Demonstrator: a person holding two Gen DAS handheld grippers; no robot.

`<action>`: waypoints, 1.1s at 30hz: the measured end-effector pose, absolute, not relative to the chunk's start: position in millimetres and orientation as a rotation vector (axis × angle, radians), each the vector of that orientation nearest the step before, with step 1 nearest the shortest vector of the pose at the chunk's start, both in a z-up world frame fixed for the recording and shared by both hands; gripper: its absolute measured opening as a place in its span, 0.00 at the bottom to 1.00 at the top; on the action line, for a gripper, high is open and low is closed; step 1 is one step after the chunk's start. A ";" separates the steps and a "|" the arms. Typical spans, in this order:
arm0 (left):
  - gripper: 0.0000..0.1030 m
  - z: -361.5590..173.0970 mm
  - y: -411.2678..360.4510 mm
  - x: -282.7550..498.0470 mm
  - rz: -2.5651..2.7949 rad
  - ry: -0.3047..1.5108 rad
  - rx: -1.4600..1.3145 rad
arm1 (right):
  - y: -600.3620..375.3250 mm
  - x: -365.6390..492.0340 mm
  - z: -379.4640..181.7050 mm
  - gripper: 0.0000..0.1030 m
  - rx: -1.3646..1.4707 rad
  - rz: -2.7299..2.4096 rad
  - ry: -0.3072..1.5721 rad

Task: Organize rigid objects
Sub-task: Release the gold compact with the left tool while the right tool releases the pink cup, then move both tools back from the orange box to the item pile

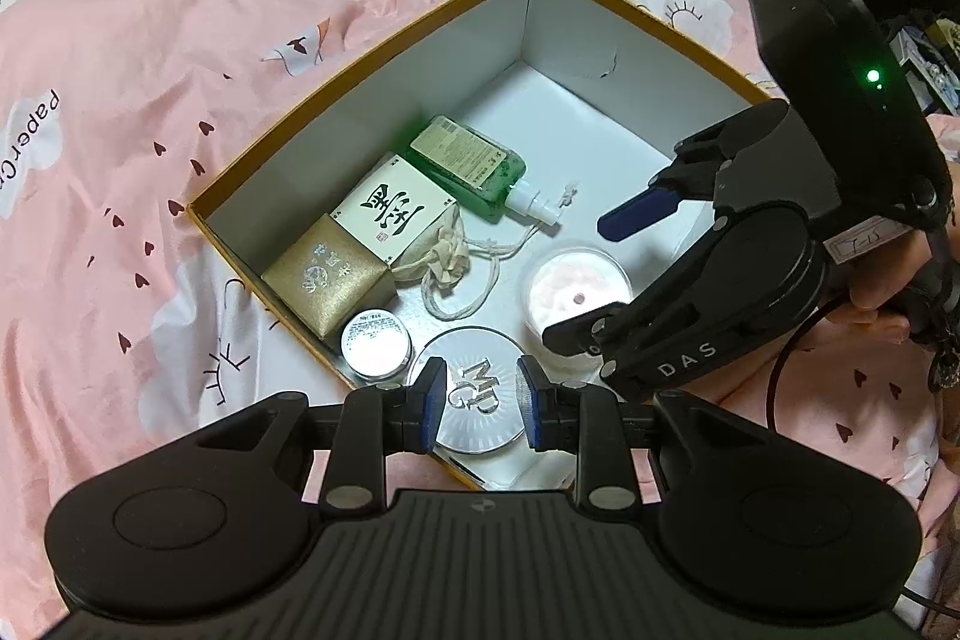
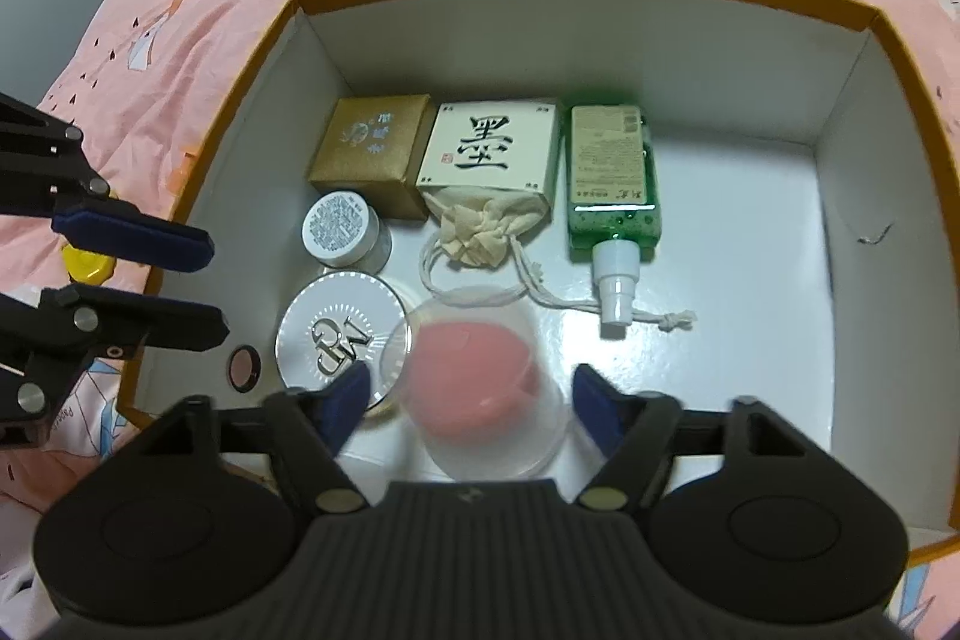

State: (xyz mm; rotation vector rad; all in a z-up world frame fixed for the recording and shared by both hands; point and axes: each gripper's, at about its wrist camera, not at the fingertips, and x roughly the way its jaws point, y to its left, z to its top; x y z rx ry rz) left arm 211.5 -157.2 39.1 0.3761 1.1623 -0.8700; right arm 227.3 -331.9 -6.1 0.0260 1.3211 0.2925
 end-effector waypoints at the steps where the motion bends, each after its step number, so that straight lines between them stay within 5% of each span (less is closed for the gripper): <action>1: 0.31 39.9 -156.0 210.9 -0.870 1.160 0.374 | -331.9 226.9 -3.9 0.75 0.021 0.289 1.316; 18: 0.36 73.7 -90.7 194.9 -0.771 1.071 0.272 | -285.7 201.2 61.8 0.74 -0.056 0.397 1.130; 24: 0.36 77.7 -36.7 186.3 -0.684 1.050 0.221 | -232.8 184.6 76.1 0.56 -0.146 0.551 1.036; 33: 0.40 48.3 45.5 167.6 -0.531 1.104 0.166 | -146.0 159.0 50.2 0.56 -0.208 0.742 1.011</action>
